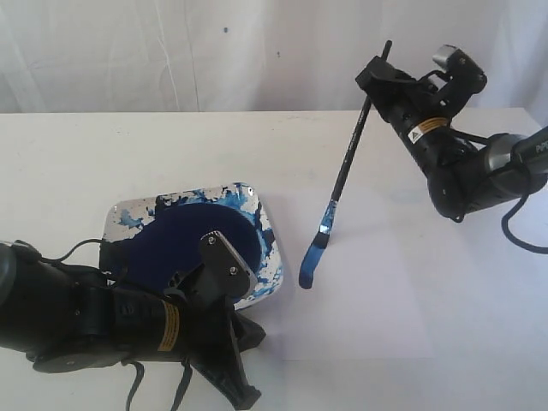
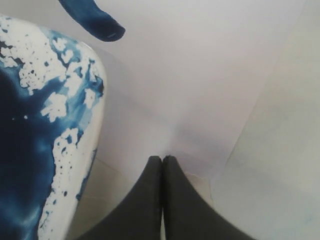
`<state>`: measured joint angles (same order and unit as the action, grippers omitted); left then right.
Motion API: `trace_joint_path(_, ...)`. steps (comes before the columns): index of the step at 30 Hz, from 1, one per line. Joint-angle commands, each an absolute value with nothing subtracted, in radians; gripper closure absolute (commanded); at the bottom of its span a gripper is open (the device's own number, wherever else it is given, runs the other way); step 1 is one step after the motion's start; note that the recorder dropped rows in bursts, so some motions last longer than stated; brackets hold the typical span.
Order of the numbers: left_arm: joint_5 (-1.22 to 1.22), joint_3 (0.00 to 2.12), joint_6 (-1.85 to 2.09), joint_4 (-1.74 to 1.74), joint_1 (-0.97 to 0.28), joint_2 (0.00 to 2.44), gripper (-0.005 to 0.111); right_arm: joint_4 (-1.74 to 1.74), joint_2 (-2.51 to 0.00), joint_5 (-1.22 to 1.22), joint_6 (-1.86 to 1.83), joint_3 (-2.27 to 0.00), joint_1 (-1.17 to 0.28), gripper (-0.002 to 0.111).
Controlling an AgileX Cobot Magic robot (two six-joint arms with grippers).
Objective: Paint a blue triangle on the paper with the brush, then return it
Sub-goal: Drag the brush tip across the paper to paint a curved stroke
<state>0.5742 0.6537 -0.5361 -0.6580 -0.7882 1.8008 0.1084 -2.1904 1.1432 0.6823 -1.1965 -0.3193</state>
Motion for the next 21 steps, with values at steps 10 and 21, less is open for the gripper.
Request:
trace_joint_path(10,0.547,0.653,-0.543,-0.659,-0.790,1.804,0.107,-0.052,-2.191,1.121,0.469,-1.259,-0.295,0.108)
trace_joint_path(21,0.547,0.653,-0.543,-0.659,-0.790,1.804,0.107,-0.049,-2.191,1.134,0.619,-1.268,-0.213,0.108)
